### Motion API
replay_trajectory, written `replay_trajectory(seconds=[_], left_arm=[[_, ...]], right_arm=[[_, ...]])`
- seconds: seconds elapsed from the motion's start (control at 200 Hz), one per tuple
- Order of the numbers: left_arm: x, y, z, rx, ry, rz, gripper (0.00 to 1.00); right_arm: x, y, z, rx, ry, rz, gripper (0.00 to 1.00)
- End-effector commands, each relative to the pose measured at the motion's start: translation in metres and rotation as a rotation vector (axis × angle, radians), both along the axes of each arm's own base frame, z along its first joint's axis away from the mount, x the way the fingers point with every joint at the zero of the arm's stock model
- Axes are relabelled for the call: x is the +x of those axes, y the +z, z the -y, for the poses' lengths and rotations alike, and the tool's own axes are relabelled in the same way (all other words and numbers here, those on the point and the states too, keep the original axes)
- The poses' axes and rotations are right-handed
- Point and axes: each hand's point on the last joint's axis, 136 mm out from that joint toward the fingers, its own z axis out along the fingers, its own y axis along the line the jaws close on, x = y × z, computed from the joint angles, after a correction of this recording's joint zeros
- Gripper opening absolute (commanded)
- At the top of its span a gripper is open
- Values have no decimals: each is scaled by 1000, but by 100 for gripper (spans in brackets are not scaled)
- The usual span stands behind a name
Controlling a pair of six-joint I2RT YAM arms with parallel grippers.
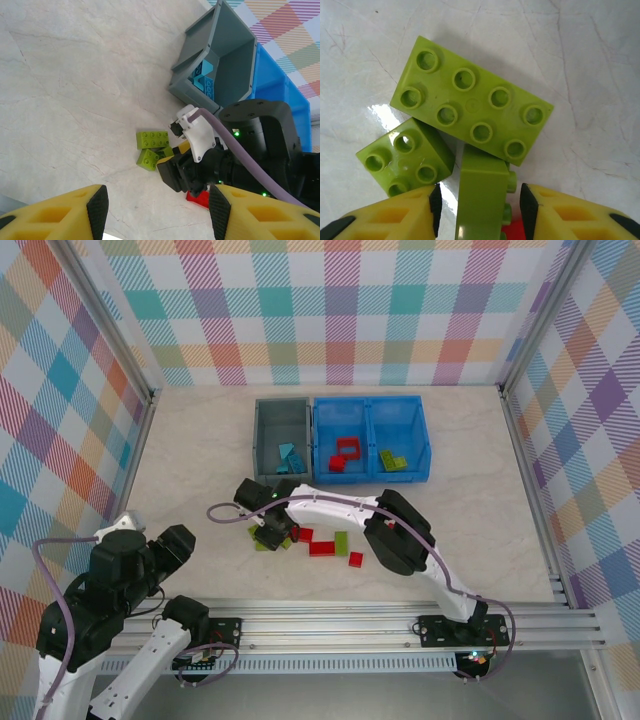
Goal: Sort the legos into containers by color
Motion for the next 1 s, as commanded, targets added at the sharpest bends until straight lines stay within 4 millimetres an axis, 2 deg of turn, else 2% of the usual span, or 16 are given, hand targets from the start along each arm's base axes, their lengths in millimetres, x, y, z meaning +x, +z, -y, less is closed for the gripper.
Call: replay_trajectory(seconds=[0.0, 0.125, 0.22, 0.345, 0.48, 0.6, 0.715, 0.78, 0.86, 0.915, 0.995], left_arm=[[2, -1, 5, -8, -20, -3, 57], [5, -2, 10, -18, -43, -7, 58], [9, -4, 19, -33, -77, -18, 58], [16, -6, 34, -66, -135, -28, 58], [26, -6, 53, -109, -206, -27, 59], [41, 1, 76, -154, -292, -18, 59], [58, 14, 102, -221, -383, 3, 60], [69, 22, 119, -272, -432, 20, 60], [85, 32, 140, -300, -480, 40, 60], [94, 35, 155, -272, -508, 44, 60], [107, 38, 182, -194, -558, 50, 60]], right_arm=[[-1, -4, 0, -11, 6, -25, 43], [2, 1, -2, 5, 4, -9, 33], [4, 17, -4, 44, -6, 15, 26], [9, 60, 1, 110, -40, 77, 24], [16, 120, 24, 201, -115, 148, 22], [35, 170, 64, 292, -240, 196, 20], [66, 201, 123, 353, -417, 239, 18], [89, 208, 163, 374, -542, 260, 18], [118, 208, 210, 394, -694, 255, 18], [137, 205, 234, 400, -779, 259, 18], [165, 196, 261, 385, -877, 268, 19]])
